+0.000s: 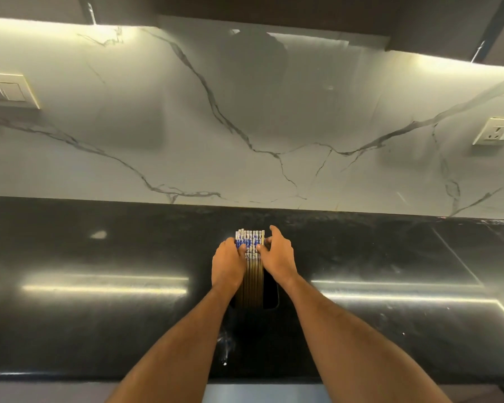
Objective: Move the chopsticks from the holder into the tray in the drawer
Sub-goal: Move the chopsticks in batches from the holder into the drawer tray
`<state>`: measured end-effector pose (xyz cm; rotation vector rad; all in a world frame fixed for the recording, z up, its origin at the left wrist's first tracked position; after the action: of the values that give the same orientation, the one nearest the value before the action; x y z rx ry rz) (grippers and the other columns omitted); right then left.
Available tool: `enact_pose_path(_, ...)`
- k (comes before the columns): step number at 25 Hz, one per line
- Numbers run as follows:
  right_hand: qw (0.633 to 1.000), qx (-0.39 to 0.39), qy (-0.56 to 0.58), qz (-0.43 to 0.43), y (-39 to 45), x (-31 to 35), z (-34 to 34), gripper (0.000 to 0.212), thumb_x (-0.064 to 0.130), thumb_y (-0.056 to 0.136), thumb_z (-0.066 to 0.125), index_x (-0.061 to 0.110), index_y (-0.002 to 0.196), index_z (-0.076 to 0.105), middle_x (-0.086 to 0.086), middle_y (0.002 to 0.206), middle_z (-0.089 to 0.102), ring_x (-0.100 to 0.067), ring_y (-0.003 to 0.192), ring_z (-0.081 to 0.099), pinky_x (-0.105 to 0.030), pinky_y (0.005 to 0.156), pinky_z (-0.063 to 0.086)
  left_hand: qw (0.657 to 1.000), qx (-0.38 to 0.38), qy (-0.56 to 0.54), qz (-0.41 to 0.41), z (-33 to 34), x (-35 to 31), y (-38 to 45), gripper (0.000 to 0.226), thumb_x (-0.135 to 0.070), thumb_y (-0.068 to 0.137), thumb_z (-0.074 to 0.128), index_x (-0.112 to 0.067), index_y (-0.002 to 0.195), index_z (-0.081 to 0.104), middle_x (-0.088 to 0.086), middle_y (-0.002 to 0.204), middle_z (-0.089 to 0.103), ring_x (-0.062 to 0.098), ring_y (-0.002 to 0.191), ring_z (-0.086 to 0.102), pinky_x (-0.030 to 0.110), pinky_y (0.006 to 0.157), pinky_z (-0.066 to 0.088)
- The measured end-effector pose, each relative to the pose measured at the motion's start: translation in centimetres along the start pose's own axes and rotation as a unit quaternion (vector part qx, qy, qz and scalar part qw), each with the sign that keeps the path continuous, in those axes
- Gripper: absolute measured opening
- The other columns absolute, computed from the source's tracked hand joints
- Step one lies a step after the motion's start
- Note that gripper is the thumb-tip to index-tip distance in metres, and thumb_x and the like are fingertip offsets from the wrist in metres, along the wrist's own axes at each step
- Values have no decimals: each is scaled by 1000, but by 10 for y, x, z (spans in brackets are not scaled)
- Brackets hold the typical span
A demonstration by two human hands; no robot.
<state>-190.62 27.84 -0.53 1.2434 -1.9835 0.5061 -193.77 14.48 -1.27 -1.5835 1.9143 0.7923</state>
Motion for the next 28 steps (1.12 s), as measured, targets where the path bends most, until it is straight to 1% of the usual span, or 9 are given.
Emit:
enact_pose_path(3,999,-33,34,23,5,-3,2,53,10,89,75,8,138,55,-2,100,74,-5,85,67,-3,55,43,998,7,-51,-28,3,3,5,15,-25,100,61,-13,108,62,2,100,69,13,83,65,31,73,55)
enact_pose_path(6,995,-66,65,29,6,-4,3,25,10,83,81,12,107,73,-1,93,78,-8,83,74,-9,62,52,997,-14,-69,-25,2,5,4,11,-22,95,69,-12,100,67,0,92,71,7,75,62,19,61,46)
enact_pose_path(8,993,-72,86,45,5,-3,3,20,10,82,82,14,101,75,1,90,78,-6,77,74,-21,67,61,997,-36,-69,-26,-2,4,2,10,-22,92,73,-13,95,71,-3,87,72,3,72,61,12,57,38)
enact_pose_path(11,992,-84,80,55,2,-2,1,10,14,86,79,14,95,75,-1,90,78,-8,75,74,-30,64,64,995,-58,-74,-30,-7,2,-1,7,-22,90,76,-15,90,75,-5,81,73,2,68,62,12,60,42)
enact_pose_path(15,989,-127,52,50,-9,4,-3,3,17,89,76,16,91,75,3,86,78,-7,73,74,-28,58,63,992,-87,-84,-36,-15,1,-8,10,-22,90,75,-15,83,76,-7,72,71,2,63,62,12,57,39)
enact_pose_path(19,987,-144,73,20,-19,15,-7,7,14,88,77,18,92,77,6,82,77,-4,71,72,-28,61,63,989,-100,-105,-38,-21,-7,-14,13,-23,91,75,-16,79,73,-9,64,65,2,56,57,13,53,35)
enact_pose_path(22,984,-144,99,-13,-23,29,-13,18,9,84,80,18,99,79,12,79,74,4,68,68,-17,65,59,987,-89,-135,-18,-25,-18,-16,8,-20,92,73,-14,86,74,-7,68,68,5,61,63,17,56,47)
enact_pose_path(24,982,-148,115,-37,-27,39,-20,23,6,82,81,16,103,79,9,85,77,8,68,66,-8,67,55,984,-78,-162,-3,-31,-27,-18,6,-17,93,71,-14,88,75,-6,71,70,8,67,67,26,63,57)
enact_pose_path(28,966,-146,191,-92,-37,65,-43,28,-1,82,78,13,106,79,7,91,78,2,81,73,-20,78,61,978,-73,-195,33,-49,-51,-23,8,-16,92,73,-14,99,77,-7,79,74,3,73,70,29,74,61)
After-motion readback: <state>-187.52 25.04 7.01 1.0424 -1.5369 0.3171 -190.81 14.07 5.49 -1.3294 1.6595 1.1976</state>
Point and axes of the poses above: each hand's wrist, its own y-axis towards the middle knuckle, its own z-axis out of the palm, x = y × z, the point moved 2 cm from there along y, towards the middle knuckle
